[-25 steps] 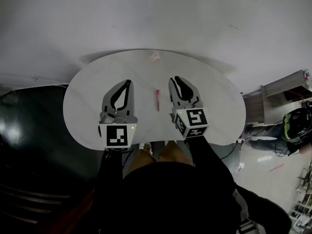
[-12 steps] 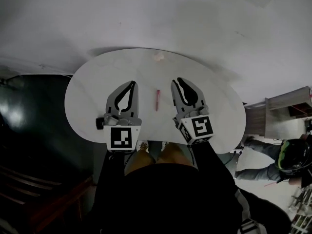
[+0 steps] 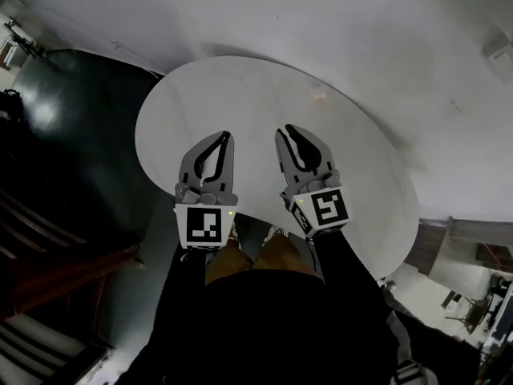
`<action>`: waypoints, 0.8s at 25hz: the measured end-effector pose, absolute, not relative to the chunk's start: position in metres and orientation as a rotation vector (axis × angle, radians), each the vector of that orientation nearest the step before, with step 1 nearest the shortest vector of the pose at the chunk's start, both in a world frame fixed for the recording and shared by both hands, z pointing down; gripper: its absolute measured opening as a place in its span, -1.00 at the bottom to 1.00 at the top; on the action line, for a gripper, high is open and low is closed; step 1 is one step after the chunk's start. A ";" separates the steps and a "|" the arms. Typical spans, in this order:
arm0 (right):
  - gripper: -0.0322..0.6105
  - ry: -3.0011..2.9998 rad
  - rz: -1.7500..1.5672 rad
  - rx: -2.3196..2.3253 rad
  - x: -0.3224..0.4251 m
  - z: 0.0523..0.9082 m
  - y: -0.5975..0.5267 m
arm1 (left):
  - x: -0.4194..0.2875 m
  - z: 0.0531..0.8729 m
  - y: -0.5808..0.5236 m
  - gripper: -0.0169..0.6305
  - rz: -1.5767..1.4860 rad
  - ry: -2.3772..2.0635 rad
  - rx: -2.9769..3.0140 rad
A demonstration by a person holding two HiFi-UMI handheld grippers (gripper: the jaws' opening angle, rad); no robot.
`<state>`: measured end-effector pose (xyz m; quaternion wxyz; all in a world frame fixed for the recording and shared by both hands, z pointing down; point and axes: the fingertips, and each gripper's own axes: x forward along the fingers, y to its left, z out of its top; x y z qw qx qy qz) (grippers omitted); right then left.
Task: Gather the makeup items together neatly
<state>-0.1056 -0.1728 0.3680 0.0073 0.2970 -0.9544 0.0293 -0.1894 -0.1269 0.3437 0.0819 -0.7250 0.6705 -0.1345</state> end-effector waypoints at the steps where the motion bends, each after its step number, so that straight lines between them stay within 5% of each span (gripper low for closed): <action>1: -0.65 -3.002 0.091 0.884 -0.120 0.367 -0.169 | -0.199 0.345 -0.121 -0.90 -0.421 2.022 -2.146; 20: -0.58 -2.934 0.105 0.628 -0.305 0.405 -0.116 | -0.377 0.359 -0.059 -0.90 -0.469 2.138 -2.051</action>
